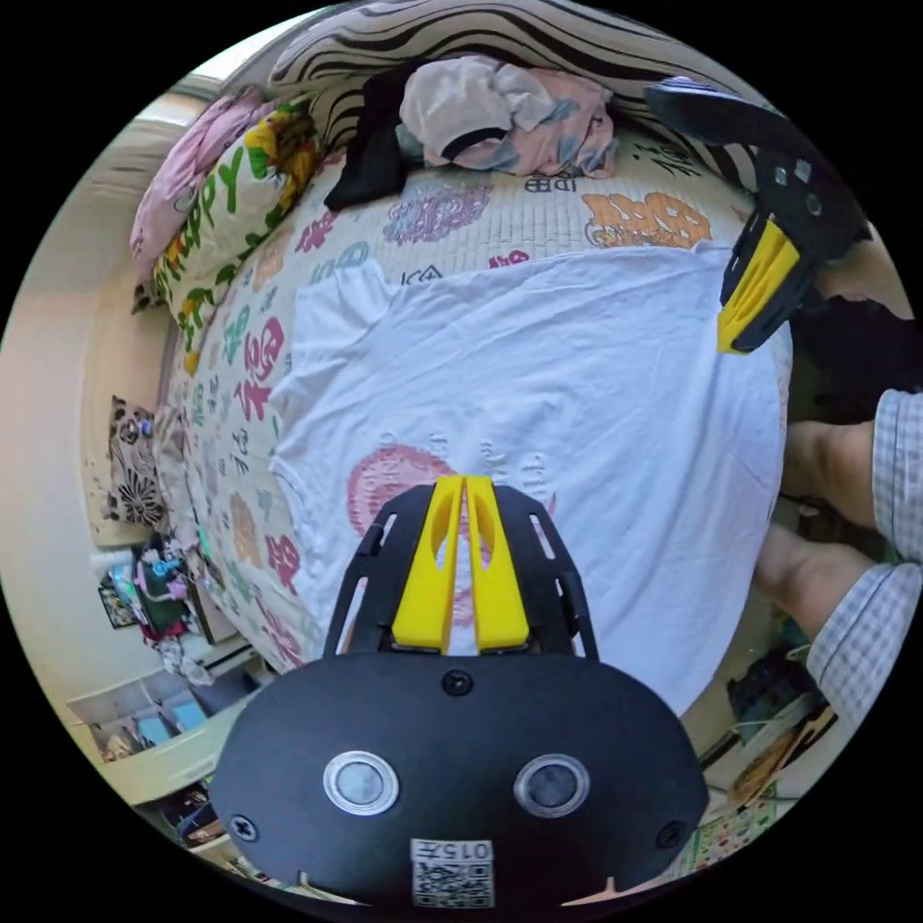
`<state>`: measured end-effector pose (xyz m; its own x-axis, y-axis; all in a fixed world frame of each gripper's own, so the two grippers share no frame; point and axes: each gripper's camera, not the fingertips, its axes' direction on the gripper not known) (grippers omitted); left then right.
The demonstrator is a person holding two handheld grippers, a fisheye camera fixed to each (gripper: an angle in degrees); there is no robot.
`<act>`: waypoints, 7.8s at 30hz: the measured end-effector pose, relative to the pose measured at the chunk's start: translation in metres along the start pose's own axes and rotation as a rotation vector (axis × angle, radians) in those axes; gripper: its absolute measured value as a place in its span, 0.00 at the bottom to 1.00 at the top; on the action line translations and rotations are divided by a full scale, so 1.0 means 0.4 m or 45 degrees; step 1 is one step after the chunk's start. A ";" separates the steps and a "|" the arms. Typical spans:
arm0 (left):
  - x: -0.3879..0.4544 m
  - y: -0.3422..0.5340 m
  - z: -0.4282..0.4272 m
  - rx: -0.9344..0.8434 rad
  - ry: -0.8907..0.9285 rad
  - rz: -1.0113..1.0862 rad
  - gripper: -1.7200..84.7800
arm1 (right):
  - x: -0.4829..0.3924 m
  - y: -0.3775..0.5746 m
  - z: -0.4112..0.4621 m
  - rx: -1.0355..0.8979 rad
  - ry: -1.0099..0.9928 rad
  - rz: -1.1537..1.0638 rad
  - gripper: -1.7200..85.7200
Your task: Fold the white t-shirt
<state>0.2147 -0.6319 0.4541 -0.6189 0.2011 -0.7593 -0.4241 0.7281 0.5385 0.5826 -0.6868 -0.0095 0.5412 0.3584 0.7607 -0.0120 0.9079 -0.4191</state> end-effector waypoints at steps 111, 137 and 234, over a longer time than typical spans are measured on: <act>-0.732 0.743 0.477 0.566 0.634 -1.528 0.01 | -0.426 -0.747 -0.218 0.467 -0.050 -0.471 0.01; -0.385 1.936 0.539 0.364 0.730 -2.486 0.10 | -1.504 -1.093 0.019 0.213 -0.086 -0.781 0.08; -1.239 1.037 0.536 0.035 0.761 -1.058 0.02 | -0.784 -1.204 -0.525 0.128 0.404 -0.539 0.01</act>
<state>0.4873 -0.2891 0.9757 -0.3676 -0.7282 -0.5785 -0.8589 0.5044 -0.0892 0.5951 -1.2823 -0.1503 0.7433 -0.1125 0.6594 0.1903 0.9806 -0.0472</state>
